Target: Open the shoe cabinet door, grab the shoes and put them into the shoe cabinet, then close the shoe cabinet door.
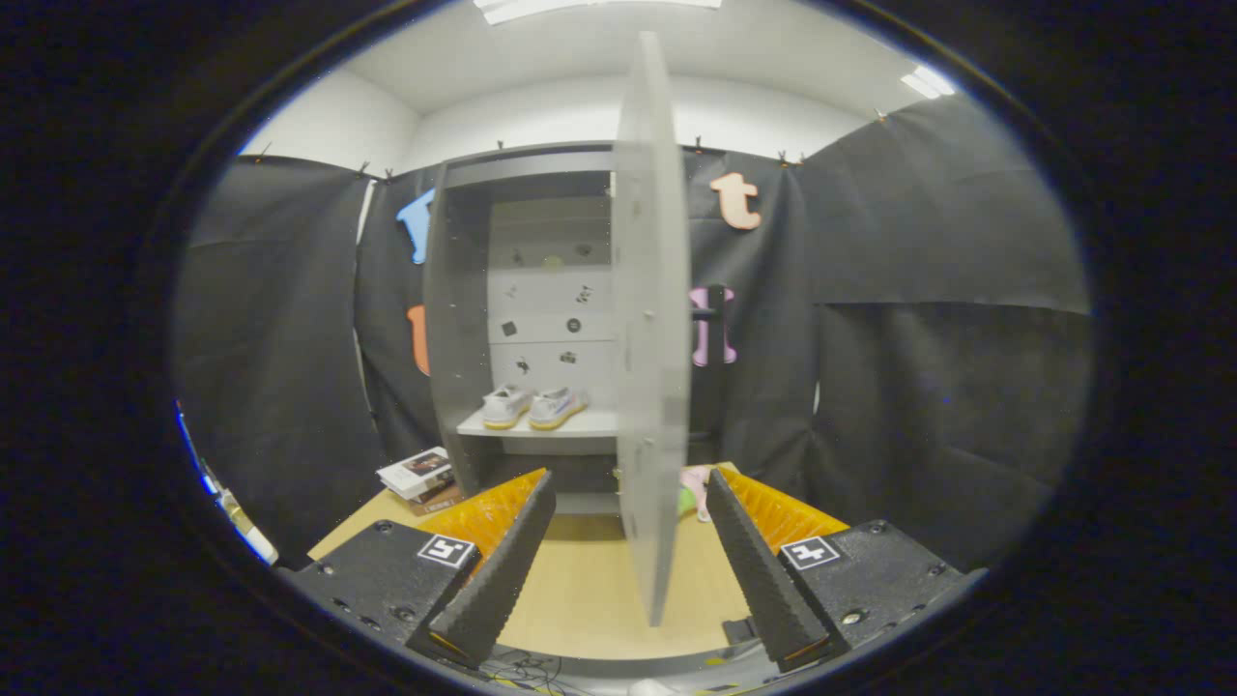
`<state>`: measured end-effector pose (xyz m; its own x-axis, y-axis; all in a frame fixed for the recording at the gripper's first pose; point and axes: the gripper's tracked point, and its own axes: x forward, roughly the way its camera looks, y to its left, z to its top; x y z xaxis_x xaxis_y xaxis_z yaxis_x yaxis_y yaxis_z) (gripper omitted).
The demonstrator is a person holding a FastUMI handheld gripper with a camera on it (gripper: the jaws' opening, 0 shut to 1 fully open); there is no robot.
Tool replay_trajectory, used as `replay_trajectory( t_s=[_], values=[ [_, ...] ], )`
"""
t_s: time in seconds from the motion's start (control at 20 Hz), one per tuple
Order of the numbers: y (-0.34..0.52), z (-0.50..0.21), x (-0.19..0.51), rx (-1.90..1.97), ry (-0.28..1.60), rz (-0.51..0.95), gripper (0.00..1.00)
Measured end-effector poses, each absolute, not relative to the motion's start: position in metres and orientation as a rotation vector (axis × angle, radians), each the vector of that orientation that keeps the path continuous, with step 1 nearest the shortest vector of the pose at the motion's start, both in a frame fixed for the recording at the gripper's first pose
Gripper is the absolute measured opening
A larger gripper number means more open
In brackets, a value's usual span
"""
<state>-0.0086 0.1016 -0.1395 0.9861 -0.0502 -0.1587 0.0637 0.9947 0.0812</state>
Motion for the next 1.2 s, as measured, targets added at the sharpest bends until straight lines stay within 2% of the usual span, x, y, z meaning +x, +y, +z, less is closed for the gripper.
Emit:
replay_trajectory(
  t_s=[0.2, 0.55, 0.85, 1.2],
  values=[
    [0.033, -0.141, -0.004, 0.122, 0.155, -0.097, 1.0],
    [-0.029, -0.132, 0.022, 0.103, 0.149, -0.036, 0.99],
    [-0.038, -0.113, 0.058, 0.111, 0.117, 0.037, 0.99],
    [-0.009, -0.093, 0.094, 0.108, 0.092, 0.079, 0.99]
  ],
)
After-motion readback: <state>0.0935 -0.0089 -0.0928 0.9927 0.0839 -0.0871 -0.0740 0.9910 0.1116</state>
